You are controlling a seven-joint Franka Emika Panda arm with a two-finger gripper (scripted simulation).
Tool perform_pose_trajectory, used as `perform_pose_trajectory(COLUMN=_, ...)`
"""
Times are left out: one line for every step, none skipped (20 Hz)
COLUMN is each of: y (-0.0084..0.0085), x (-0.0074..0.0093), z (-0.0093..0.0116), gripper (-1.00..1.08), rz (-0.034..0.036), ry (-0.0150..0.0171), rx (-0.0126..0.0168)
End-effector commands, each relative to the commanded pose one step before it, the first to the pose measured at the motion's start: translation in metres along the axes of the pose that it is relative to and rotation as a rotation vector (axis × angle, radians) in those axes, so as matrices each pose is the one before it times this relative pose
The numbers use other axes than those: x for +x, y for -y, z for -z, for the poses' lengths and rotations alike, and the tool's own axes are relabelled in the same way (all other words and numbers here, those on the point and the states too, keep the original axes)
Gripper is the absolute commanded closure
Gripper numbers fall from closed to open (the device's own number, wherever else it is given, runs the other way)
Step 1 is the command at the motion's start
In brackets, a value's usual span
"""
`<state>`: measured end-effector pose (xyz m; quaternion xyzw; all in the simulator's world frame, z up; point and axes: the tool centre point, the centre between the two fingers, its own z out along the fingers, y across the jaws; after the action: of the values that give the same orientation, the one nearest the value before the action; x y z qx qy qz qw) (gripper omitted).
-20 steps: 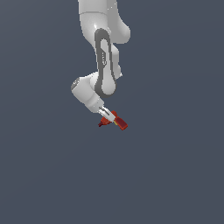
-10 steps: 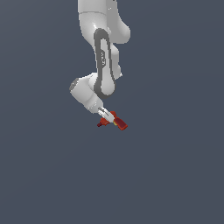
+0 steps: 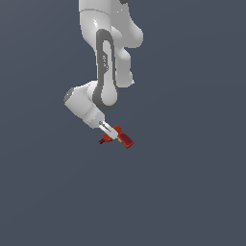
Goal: Pick up the object and move it to a goal position.
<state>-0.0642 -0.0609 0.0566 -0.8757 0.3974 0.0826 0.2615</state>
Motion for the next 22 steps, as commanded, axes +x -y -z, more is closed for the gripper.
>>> perform_pose_trajectory(y=0.00708, x=0.01464, z=0.01262, gripper=1.08, rz=0.00148, ry=-0.00298, rx=-0.00003)
perform_pose_trajectory(y=0.00250, x=0.00620, z=0.00450, gripper=1.08, rz=-0.00026, ry=-0.00023, rx=-0.00091)
perform_pose_trajectory(y=0.00264, x=0.00627, z=0.00488, gripper=1.08, rz=0.00000, ry=0.00000, rx=0.00000)
perform_pose_trajectory(y=0.00257, x=0.00630, z=0.00451, gripper=1.08, rz=-0.00028, ry=-0.00022, rx=-0.00091)
perform_pose_trajectory(y=0.00257, x=0.00606, z=0.00465, gripper=1.08, rz=0.00000, ry=0.00000, rx=0.00000)
perform_pose_trajectory(y=0.00253, x=0.00591, z=0.00452, gripper=1.08, rz=0.00000, ry=0.00000, rx=0.00000)
perform_pose_trajectory(y=0.00241, x=0.00591, z=0.00409, gripper=1.08, rz=-0.00034, ry=-0.00017, rx=-0.00090)
perform_pose_trajectory(y=0.00244, x=0.00565, z=0.00426, gripper=1.08, rz=0.00000, ry=0.00000, rx=0.00000)
perform_pose_trajectory(y=0.00240, x=0.00552, z=0.00415, gripper=1.08, rz=0.00000, ry=0.00000, rx=0.00000)
perform_pose_trajectory(y=0.00236, x=0.00540, z=0.00403, gripper=1.08, rz=0.00000, ry=0.00000, rx=0.00000)
perform_pose_trajectory(y=0.00232, x=0.00528, z=0.00392, gripper=1.08, rz=0.00000, ry=0.00000, rx=0.00000)
perform_pose_trajectory(y=0.00228, x=0.00516, z=0.00381, gripper=1.08, rz=0.00000, ry=0.00000, rx=0.00000)
perform_pose_trajectory(y=0.00224, x=0.00504, z=0.00371, gripper=1.08, rz=0.00000, ry=0.00000, rx=0.00000)
perform_pose_trajectory(y=0.00220, x=0.00493, z=0.00360, gripper=1.08, rz=0.00000, ry=0.00000, rx=0.00000)
perform_pose_trajectory(y=0.00216, x=0.00482, z=0.00350, gripper=1.08, rz=0.00000, ry=0.00000, rx=0.00000)
perform_pose_trajectory(y=0.00213, x=0.00471, z=0.00341, gripper=1.08, rz=0.00000, ry=0.00000, rx=0.00000)
perform_pose_trajectory(y=0.00187, x=0.00481, z=0.00328, gripper=1.08, rz=-0.00035, ry=0.00043, rx=0.00041)
perform_pose_trajectory(y=0.00205, x=0.00450, z=0.00322, gripper=1.08, rz=0.00000, ry=0.00000, rx=0.00000)
perform_pose_trajectory(y=0.00201, x=0.00439, z=0.00313, gripper=1.08, rz=0.00000, ry=0.00000, rx=0.00000)
perform_pose_trajectory(y=0.00190, x=0.00432, z=0.00318, gripper=1.08, rz=0.00001, ry=0.00028, rx=0.00063)
perform_pose_trajectory(y=0.00194, x=0.00418, z=0.00294, gripper=1.08, rz=0.00000, ry=0.00000, rx=0.00000)
perform_pose_trajectory(y=0.00182, x=0.00411, z=0.00301, gripper=1.08, rz=0.00002, ry=0.00027, rx=0.00064)
